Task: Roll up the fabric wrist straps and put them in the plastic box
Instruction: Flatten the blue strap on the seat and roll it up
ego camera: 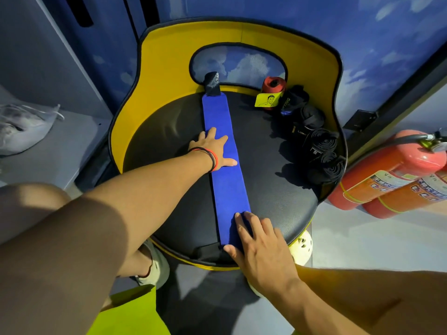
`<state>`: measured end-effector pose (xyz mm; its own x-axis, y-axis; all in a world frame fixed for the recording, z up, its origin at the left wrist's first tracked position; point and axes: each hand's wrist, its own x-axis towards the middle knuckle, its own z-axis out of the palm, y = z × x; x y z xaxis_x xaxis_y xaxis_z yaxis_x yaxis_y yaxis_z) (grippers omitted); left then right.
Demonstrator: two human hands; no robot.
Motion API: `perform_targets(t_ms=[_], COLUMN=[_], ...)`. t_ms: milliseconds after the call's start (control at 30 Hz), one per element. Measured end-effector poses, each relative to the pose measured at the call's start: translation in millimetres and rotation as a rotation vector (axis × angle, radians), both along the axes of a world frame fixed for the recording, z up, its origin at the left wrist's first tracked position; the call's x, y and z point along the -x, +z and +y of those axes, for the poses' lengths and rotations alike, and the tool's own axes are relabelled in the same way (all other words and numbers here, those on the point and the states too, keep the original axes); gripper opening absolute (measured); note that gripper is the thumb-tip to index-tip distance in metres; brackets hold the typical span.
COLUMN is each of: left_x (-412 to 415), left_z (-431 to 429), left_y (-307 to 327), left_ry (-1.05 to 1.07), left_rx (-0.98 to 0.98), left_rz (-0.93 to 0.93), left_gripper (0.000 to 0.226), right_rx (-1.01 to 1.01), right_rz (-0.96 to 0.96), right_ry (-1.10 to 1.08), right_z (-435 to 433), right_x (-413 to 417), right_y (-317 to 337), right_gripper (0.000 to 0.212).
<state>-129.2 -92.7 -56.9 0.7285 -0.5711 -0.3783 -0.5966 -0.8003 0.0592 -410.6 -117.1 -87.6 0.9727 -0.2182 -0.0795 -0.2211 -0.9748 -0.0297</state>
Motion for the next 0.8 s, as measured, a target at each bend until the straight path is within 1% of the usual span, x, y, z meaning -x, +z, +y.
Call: perform_targets(t_ms=[67, 133, 200, 233, 333, 367, 433, 500, 600, 633, 700, 800], left_x=[3, 9, 19, 25, 42, 48, 60, 75, 106, 117, 134, 148], left_z=[2, 3, 6, 7, 13, 17, 26, 38, 59, 66, 79, 101], left_y=[-4, -8, -10, -12, -19, -20, -21, -20, -16, -15, -14, -10], left_ry=[0.038, 0.070, 0.090, 0.109, 0.258, 0.290, 0.295, 0.250, 0.116, 0.080, 0.026, 0.061], left_rx=[0.008, 0.029, 0.109, 0.184, 0.484, 0.554, 0.635, 0.668, 0.655, 0.645, 0.592, 0.528], left_rz=[-0.015, -0.119, -0.250, -0.253, -0.040, -0.008, -0.001, 0.044, 0.159, 0.175, 0.164, 0.143], left_gripper=[0.093, 0.092, 0.087, 0.082, 0.057, 0.047, 0.027, 0.014, 0.010, 0.010, 0.017, 0.026], right_rx=[0.007, -0.010, -0.050, -0.067, -0.076, -0.070, -0.087, -0.137, -0.195, -0.209, -0.244, -0.256], right_rz=[-0.041, -0.049, -0.076, -0.100, -0.156, -0.167, -0.162, -0.133, -0.146, -0.160, -0.181, -0.197], right_ry=[0.068, 0.098, 0.087, 0.078, 0.073, 0.078, 0.084, 0.088, 0.075, 0.082, 0.100, 0.106], right_z=[-6, -12, -16, -17, -16, -17, -19, -23, -24, -22, -16, -2], right_x=[6, 7, 6, 6, 5, 5, 2, 1, -1, -1, -1, -5], right_y=[-3, -8, -10, -10, -8, -8, -9, -7, 3, 6, 8, 7], right_gripper=[0.064, 0.061, 0.058, 0.056, 0.053, 0.051, 0.046, 0.040, 0.024, 0.020, 0.020, 0.026])
